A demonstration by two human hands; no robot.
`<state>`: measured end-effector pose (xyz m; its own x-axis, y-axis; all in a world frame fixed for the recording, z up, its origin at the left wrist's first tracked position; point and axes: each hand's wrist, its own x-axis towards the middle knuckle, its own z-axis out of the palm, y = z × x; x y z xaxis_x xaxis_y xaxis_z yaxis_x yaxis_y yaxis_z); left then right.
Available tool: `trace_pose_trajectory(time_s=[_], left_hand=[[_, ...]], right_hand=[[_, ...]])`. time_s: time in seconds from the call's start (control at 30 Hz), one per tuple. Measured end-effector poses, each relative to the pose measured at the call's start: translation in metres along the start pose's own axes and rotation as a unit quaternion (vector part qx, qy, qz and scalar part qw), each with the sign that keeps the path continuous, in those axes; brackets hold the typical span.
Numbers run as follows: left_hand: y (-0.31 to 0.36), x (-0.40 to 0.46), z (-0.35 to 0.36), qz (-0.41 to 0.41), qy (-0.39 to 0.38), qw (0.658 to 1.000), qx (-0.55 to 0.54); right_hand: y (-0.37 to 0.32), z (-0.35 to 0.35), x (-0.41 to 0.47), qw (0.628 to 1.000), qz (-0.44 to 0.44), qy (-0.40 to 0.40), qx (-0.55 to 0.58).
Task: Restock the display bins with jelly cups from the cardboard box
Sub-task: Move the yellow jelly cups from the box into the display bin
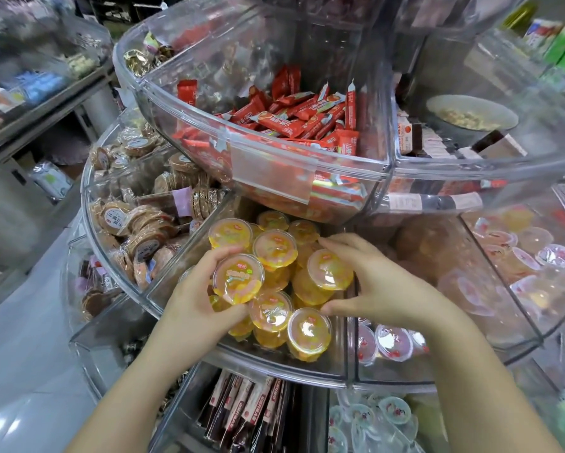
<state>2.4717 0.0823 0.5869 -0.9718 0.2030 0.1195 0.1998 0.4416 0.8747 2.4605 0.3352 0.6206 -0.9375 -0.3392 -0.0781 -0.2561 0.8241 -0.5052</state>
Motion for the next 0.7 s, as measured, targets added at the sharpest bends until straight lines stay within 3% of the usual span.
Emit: trace_pose_trajectory(time_s=[0.07,0.23,0.4,0.57,0.7], left_hand=[[-0.001,0.0,-0.001,-0.003,-0.001,1.0,-0.001],[-0.002,0.001,-0.002,-0.009,0.004,1.0,-0.007],[-0.004,0.002,-0.004,-0.005,0.011,1.0,-0.01],[-0.008,0.0,-0.005,-0.004,0.011,1.0,-0.011],[-0.01,0.0,-0.005,-0.005,0.009,1.0,-0.016]], right_hand=[[0.003,-0.005,-0.001,1.0,-0.018,0.014,0.019],[-0.008,0.014,0.009,0.985,0.026,0.17,0.017],[-0.004,0.018,0.003,0.994,0.004,0.109,-0.023],[-0.01,0.018,0.003,0.985,-0.012,0.169,-0.01],[-0.008,0.018,0.007,0.991,0.014,0.121,-0.051]])
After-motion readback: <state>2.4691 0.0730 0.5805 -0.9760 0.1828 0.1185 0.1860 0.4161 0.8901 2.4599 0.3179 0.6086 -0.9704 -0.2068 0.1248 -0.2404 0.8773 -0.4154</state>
